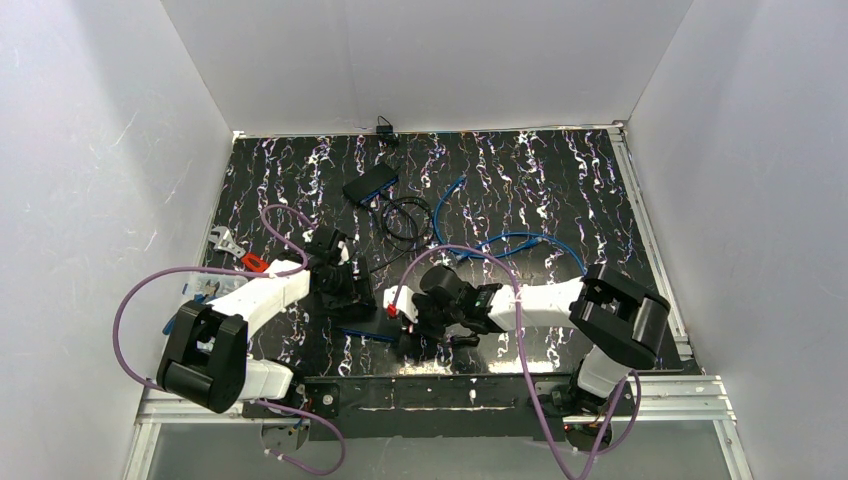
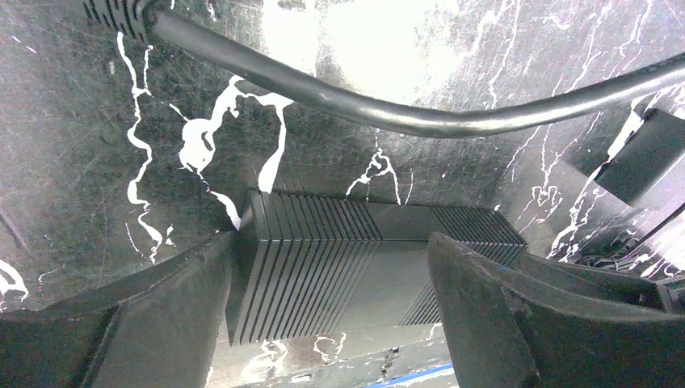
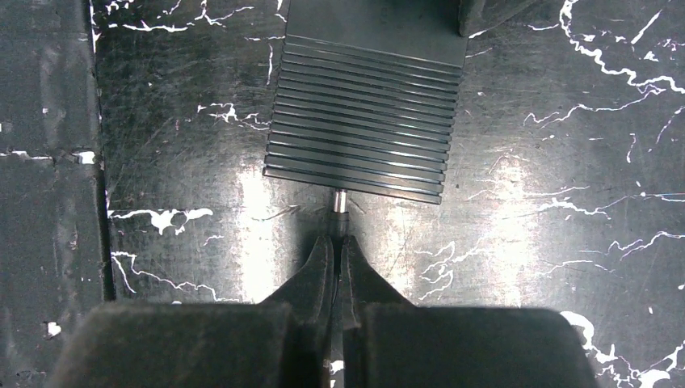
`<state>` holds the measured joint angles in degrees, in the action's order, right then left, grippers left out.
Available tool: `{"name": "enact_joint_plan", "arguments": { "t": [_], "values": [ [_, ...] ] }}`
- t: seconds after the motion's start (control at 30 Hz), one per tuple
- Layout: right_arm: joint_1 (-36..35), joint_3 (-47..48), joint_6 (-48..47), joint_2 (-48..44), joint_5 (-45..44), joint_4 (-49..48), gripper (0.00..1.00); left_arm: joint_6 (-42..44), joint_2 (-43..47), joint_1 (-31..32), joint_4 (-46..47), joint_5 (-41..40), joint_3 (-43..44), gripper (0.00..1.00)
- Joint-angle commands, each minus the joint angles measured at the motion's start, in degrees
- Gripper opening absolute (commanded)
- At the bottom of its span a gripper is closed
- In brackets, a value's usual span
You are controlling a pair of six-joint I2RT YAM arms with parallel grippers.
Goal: Insert the plug into the switch port
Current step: Insert the power into the switch port.
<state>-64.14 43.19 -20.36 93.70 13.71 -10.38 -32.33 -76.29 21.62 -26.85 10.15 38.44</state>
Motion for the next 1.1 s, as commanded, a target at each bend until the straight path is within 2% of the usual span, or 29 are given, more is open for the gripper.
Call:
{"name": "enact_joint_plan", "arguments": {
  "t": [0.0, 0.3, 0.67, 1.07],
  "values": [
    [-0.99, 0.29, -0.39, -2.52, 0.44, -5.11, 0.01, -2.86, -1.86, 2.02, -0.32, 6.15, -2.56, 0.86],
    [-1.17, 1.41, 0.87, -3.75, -1.75, -3.65, 0.01, -2.86, -1.18, 2.07, -0.67, 5.49, -3.29, 0.86],
    [-1.17, 3.24, 1.04, -3.9, -7.09, 4.86, 0.01, -2.88, 1.09, 2.05, -2.49, 3.14, -2.84, 0.88],
    [-1.18, 1.9, 1.63, -4.82, -6.77, 6.39, 0.01, -2.15, 1.1, 2.07, -3.13, 2.17, -2.17, 0.89]
  ]
}}
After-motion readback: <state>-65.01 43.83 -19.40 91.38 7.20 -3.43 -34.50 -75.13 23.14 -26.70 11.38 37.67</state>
